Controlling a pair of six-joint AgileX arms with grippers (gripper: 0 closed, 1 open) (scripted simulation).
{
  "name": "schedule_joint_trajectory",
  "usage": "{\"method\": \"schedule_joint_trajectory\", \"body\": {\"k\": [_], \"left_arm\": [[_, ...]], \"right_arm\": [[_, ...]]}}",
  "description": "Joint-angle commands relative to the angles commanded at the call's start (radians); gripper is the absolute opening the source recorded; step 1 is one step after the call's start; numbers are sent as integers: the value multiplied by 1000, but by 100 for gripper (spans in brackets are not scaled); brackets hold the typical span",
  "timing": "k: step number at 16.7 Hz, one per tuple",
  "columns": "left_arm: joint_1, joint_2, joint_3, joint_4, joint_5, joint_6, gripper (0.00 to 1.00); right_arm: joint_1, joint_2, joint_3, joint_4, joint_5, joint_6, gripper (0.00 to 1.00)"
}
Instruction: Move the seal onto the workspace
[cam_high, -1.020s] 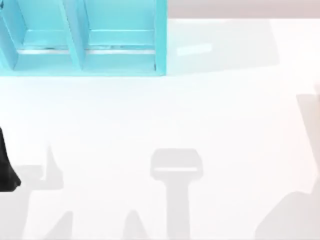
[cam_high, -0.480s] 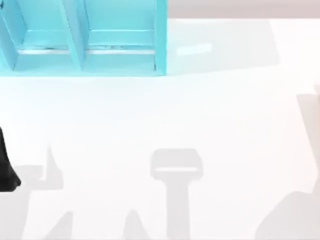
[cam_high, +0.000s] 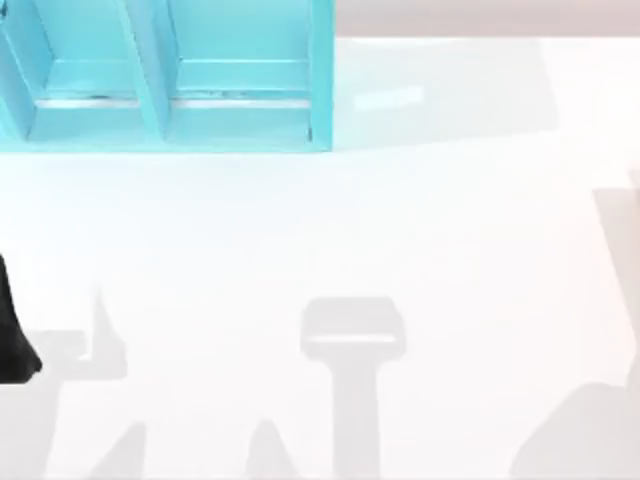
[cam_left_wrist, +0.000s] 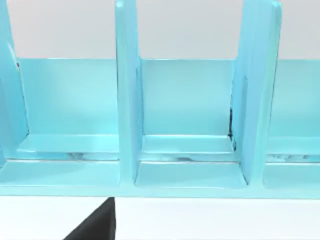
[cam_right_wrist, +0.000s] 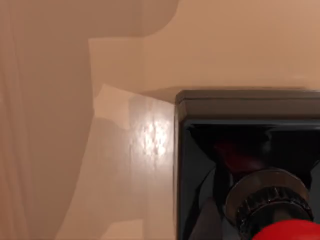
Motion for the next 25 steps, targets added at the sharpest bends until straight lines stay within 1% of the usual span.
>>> {"method": "schedule_joint_trajectory", "body": {"k": [1,11,13,15,20,22,25], "left_arm": [[0,0,0,0,0,0,100],[0,0,0,0,0,0,100],[0,0,0,0,0,0,100],[0,0,0,0,0,0,100],[0,0,0,0,0,0,100],[0,0,0,0,0,0,100],[0,0,0,0,0,0,100]], "right_arm": [[0,0,0,0,0,0,0],[14,-4,14,-16,1,14,0],[65,-18,58,-73,1,63,0],[143,-45,122,-172,1,138,0],[380,-138,298,-455,0,377,0],[461,-174,353,-539,0,459,0],[507,-202,388,-587,0,505,0]]}}
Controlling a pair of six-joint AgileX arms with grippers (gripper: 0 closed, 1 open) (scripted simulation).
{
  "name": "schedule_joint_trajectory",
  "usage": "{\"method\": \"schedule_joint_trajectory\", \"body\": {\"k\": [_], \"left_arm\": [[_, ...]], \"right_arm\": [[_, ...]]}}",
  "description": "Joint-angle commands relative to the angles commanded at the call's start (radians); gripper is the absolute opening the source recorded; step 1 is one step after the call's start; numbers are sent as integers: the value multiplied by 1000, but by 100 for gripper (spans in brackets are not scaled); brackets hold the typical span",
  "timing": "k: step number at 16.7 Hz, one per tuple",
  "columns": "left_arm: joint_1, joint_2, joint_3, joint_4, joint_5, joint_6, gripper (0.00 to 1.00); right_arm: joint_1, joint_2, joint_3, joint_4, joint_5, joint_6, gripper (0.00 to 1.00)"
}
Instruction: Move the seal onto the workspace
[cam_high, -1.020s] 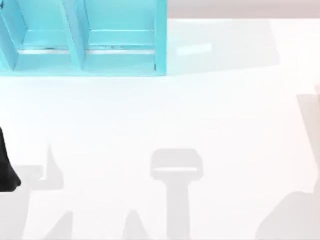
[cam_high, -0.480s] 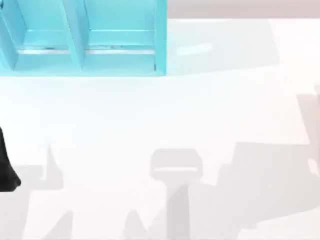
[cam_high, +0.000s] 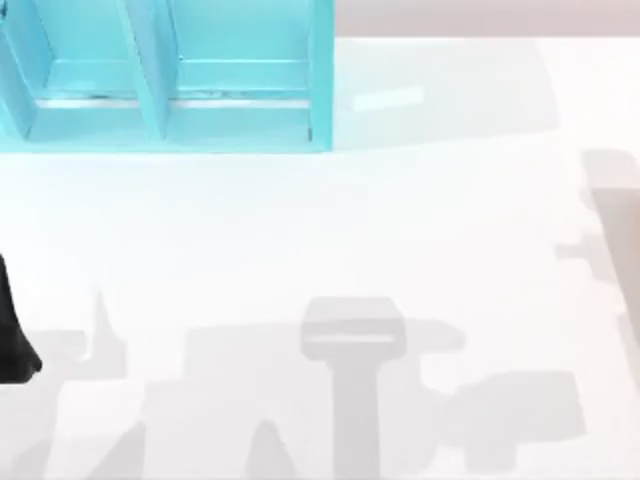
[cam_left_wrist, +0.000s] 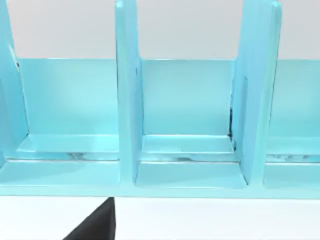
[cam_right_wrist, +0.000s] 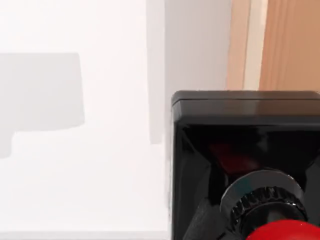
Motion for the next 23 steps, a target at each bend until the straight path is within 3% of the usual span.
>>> {"method": "schedule_joint_trajectory", "body": {"k": [6,16,23], "left_arm": [[0,0,0,0,0,0,100],[0,0,0,0,0,0,100],[0,0,0,0,0,0,100]], "right_arm": [[17,43,23,22,-1,21,0],[235,542,268,266,5,247,0],[246,569,277,288,3,265,0]]}}
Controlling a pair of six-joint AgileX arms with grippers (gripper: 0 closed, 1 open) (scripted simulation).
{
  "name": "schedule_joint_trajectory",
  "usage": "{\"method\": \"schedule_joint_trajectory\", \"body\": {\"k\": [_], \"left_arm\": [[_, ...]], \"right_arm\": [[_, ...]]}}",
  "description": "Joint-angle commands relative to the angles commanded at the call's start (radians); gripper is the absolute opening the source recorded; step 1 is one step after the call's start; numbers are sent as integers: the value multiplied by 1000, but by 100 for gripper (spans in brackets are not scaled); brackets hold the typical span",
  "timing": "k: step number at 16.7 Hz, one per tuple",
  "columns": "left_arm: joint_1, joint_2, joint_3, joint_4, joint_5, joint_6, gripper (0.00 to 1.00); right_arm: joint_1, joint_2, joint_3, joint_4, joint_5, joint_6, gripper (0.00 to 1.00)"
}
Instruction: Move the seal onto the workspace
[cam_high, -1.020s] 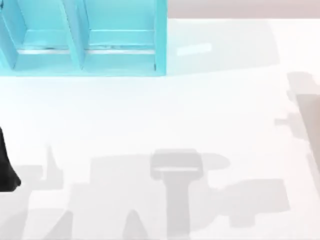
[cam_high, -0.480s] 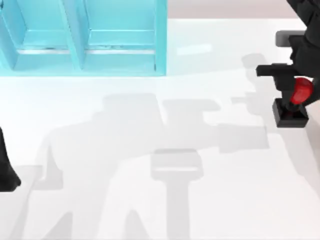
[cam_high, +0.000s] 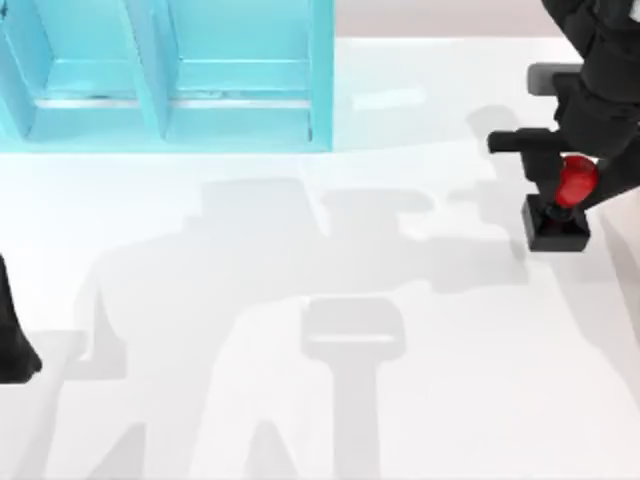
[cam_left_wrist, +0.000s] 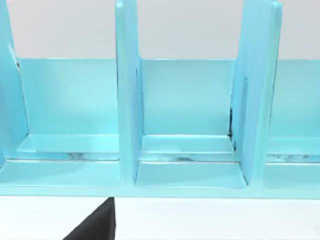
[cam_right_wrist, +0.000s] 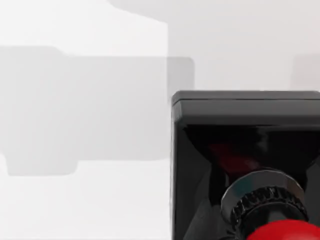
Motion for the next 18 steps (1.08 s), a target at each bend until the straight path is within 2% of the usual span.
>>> {"method": "schedule_joint_trajectory", "body": {"k": [6,11,18], "left_arm": [[0,0,0,0,0,0,100],[0,0,0,0,0,0,100],[0,0,0,0,0,0,100]], "right_arm": [[6,30,-107,144,2,1,0],[7,34,-120,160,3,1,0],[7,34,-120,160,3,1,53]]}}
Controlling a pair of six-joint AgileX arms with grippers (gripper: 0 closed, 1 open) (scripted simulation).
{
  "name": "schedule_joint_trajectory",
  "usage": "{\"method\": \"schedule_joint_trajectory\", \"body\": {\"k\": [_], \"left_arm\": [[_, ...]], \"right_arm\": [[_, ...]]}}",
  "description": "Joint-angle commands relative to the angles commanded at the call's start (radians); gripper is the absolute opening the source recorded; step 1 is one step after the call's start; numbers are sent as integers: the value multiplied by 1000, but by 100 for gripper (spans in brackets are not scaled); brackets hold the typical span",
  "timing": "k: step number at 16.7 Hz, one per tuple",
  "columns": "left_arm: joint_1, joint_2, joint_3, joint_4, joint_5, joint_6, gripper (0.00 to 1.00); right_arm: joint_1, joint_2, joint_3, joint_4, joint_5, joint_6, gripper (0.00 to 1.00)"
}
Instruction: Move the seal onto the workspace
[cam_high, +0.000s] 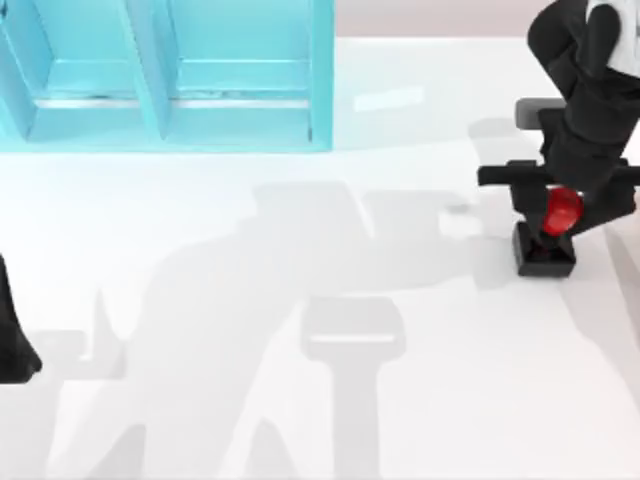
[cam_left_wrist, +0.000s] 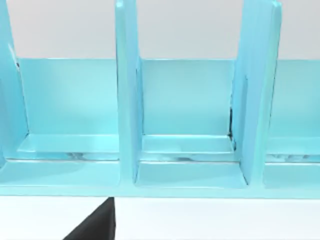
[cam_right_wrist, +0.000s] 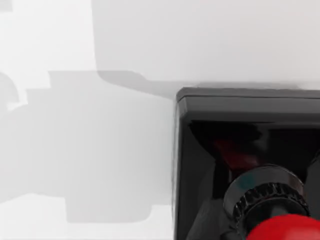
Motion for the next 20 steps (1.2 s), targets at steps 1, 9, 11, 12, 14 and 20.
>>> {"method": "schedule_joint_trajectory", "body": {"k": [1,9,11,12,14,20], "left_arm": [[0,0,0,0,0,0,100],[0,0,0,0,0,0,100],[0,0,0,0,0,0,100],[0,0,0,0,0,0,100],[0,0,0,0,0,0,100],[0,0,0,0,0,0,100]], "right_arm": [[0,0,0,0,0,0,60],[0,0,0,0,0,0,100],[0,0,0,0,0,0,100],[0,0,0,0,0,0,100],[0,0,0,0,0,0,100],[1,19,117,-114,1,-1,100]]}}
